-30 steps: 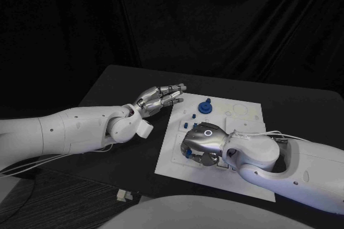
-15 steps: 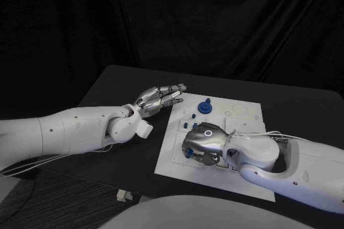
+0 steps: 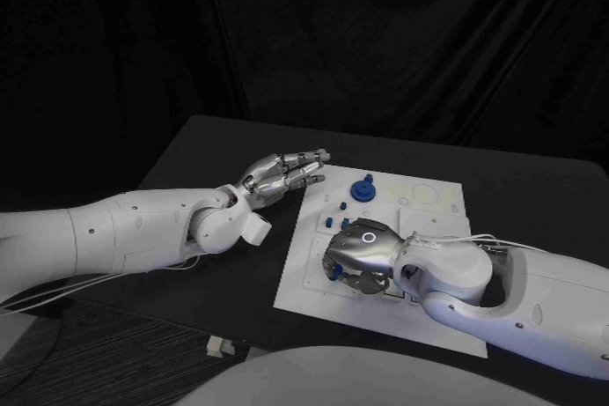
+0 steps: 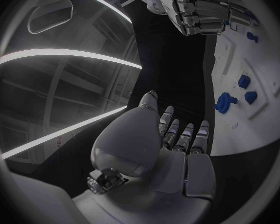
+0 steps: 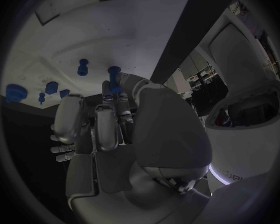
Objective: Assemble the parts on the task board
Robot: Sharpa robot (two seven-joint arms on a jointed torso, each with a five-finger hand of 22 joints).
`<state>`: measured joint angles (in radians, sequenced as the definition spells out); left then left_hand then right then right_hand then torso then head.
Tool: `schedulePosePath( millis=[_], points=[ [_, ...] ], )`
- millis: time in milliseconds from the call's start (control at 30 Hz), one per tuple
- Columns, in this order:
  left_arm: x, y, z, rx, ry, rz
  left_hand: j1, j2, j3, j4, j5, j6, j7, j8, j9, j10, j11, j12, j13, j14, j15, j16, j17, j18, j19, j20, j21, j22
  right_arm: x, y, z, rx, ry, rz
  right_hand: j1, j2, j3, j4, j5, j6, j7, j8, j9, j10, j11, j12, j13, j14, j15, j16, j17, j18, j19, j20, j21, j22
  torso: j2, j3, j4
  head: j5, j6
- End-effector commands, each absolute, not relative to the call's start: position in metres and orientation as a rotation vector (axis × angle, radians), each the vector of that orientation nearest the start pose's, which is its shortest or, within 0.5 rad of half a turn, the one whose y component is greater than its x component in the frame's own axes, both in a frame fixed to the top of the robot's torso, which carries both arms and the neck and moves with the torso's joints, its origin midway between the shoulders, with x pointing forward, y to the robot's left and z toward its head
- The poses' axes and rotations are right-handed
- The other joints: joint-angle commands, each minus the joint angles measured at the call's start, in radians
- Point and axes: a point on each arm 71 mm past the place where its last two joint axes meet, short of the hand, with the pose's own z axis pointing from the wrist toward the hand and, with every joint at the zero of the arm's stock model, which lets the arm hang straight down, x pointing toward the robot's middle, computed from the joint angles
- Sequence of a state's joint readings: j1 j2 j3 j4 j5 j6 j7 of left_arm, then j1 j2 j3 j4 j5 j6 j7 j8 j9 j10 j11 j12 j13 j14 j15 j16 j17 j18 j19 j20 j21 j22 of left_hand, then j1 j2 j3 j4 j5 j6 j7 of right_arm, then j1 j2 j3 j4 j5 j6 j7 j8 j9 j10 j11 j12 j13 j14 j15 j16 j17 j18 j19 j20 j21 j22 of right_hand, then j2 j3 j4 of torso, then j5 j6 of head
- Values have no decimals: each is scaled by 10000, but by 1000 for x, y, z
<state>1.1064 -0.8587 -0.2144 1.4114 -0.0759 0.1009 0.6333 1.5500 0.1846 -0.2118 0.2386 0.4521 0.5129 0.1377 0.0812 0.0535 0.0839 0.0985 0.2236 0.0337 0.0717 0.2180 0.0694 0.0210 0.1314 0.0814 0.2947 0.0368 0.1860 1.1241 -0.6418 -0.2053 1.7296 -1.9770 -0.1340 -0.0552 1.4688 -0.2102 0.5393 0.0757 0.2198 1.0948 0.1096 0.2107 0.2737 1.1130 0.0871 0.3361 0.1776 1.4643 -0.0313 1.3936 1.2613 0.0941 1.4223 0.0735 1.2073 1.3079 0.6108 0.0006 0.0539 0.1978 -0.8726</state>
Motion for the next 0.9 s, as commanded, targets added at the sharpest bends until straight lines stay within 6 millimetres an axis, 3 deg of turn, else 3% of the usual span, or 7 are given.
schedulePosePath(
  millis=[33,367,433,567,667,767,900],
  points=[
    [447,231,-270,-10032,15780,-18556,115,4,4,-58,35,42,-21,41,11,-1,83,34,12,-1,39,28,5,-180,-21,-3,-30,-14,356,-45,-253,-10142,16071,8283,-28,63,-61,-61,-70,-147,22,-115,-28,540,-450,15,65,210,6,-49,-10,-166,-57,13,-56,1603,5,0,4,-14,0],
    [447,230,-271,-10051,15815,-18575,117,11,5,-59,35,32,-21,42,8,-6,85,26,11,0,45,30,5,-185,-21,-4,-31,-20,356,-44,-254,-10048,16157,8360,-286,67,-375,28,-230,-1154,131,-768,-257,7,-318,-238,110,162,115,-93,-71,-135,-147,124,-230,1558,-2,-2,-6,4,0],
    [447,231,-271,-10056,15815,-18569,117,11,5,-59,35,32,-21,42,8,-6,85,26,11,0,45,30,5,-185,-21,-4,-31,-20,357,-45,-254,-9999,16198,8303,-387,17,-489,124,-406,-1896,-129,-1175,-451,-399,-227,-464,46,127,111,-117,-105,-102,-222,125,-393,1516,-4,-2,-6,17,0],
    [447,231,-271,-10064,15812,-18555,117,11,5,-59,35,32,-21,42,8,-6,85,26,11,0,45,30,5,-185,-21,-4,-31,-20,358,-47,-255,-9905,16305,8136,-552,-101,-796,325,-723,-2416,-526,-1426,-677,-1309,-25,-969,-153,-10,136,-248,-304,-13,-449,154,-875,1391,0,0,-4,22,0],
    [447,232,-271,-10068,15807,-18543,117,11,5,-59,35,32,-21,42,8,-6,85,26,11,0,45,30,5,-185,-21,-4,-31,-20,359,-49,-255,-9849,16394,8004,-526,-86,-1272,432,-1004,-2836,-893,-1461,-894,-1914,-1,-1268,-292,-86,152,-325,-424,15,-525,170,-1064,1350,2,0,1,1,0],
    [447,232,-272,-10073,15804,-18537,117,11,5,-59,35,32,-21,42,8,-6,85,26,11,0,45,30,5,-185,-21,-4,-31,-20,359,-51,-256,-9792,16469,7890,-483,-38,-1760,567,-1270,-3088,-1022,-1439,-1055,-2251,39,-1405,-369,-124,188,-379,-510,37,-561,197,-1203,1320,2,2,7,-9,0],
    [447,232,-272,-10081,15798,-18530,119,18,8,-59,36,20,-21,42,6,-14,85,13,9,-7,47,24,4,-188,-22,-4,-33,-26,359,-56,-255,-9651,16476,7810,-505,-254,-2985,1283,-1692,-3840,-1341,-1459,-1419,-2979,-13,-1646,-577,-223,147,-586,-790,89,-659,186,-1588,1227,-5,-1,4,4,0]
  ],
)
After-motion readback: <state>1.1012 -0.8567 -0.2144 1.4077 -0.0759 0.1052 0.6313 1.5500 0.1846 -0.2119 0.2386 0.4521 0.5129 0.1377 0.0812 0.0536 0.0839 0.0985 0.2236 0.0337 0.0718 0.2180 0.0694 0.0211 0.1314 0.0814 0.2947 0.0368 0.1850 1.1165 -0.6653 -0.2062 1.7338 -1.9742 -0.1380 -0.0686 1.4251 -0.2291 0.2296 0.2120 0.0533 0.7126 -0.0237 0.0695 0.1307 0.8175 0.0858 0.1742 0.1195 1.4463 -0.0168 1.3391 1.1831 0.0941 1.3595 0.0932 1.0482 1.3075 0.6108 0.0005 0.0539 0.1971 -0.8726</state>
